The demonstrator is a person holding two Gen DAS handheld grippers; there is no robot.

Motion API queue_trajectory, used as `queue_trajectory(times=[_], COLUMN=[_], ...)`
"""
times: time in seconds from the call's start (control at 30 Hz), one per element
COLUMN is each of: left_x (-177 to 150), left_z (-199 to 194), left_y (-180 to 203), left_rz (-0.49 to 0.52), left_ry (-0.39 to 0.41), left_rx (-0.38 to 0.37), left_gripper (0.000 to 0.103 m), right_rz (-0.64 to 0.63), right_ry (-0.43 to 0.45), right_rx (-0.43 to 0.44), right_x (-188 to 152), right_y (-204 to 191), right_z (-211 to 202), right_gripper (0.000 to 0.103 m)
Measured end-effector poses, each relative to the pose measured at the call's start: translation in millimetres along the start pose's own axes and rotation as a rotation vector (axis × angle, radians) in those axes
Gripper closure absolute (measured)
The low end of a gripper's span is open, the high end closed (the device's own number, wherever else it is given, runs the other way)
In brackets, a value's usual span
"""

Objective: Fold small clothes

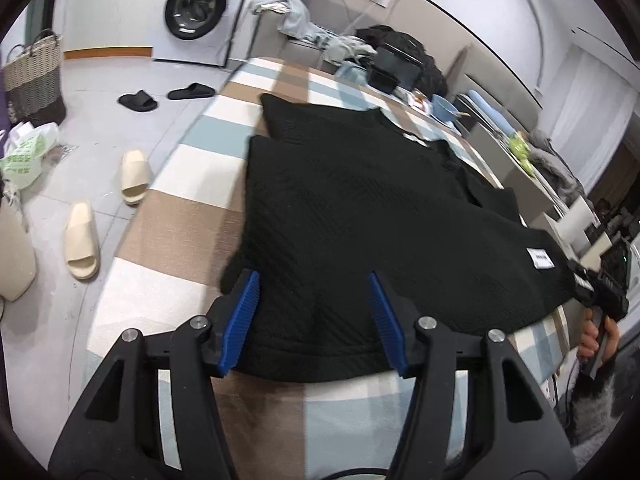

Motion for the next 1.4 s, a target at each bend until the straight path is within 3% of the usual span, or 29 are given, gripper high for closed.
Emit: queue_trajectory(times=[0.17, 0.33, 0.63, 0.9, 1.27, 1.4], left_x=[10.1, 16.1, 26.6, 9.3, -7.9, -4.6], left_z=[5.3, 22.1, 5.4, -11.9, -0.6, 8.1], left_y=[-20.7, -35.2, 7.8, 9.5, 52.3, 48.2], left_rz=[-0.045, -0.138, -0.022, 0.036, 0.103, 0.078], left_ry=[-0.001, -0.029, 0.021, -0.012, -0.034, -0.041], left_rx=[0.023, -0.006, -0.12, -0.033, -0.121, -0.09], left_gripper=[0.049, 0.051, 0.053, 0.053, 0.053, 0.053], right_rz=[0.004, 0.023, 0.032, 0.039, 0.039, 0.042], right_ry=[-0.01, -0.015, -0.014, -0.023, -0.027, -0.029], right_rx=[-0.02, -0.033, -0.052, -0.11, -0.111, -0.115], right_x=[-1.7, -2.5, -4.1, -4.6, -9.1, -9.3], right_y=[5.7, 13.1, 18.6, 25.8, 26.9, 28.1], right_z=[3.5, 6.1, 5.5, 5.8, 5.9, 4.3], right_gripper=[0.045, 0.045, 0.045, 0.045, 0.044, 0.044])
Point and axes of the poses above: each gripper's, at about its wrist camera, not at the fingertips, and z roughly the way its jaws point, y to its right, x to its top, the point moved 9 cm from there along z, roughly the way its jaws point, and after that the axes turned 4 degrees about -x, right-handed, at the moved point
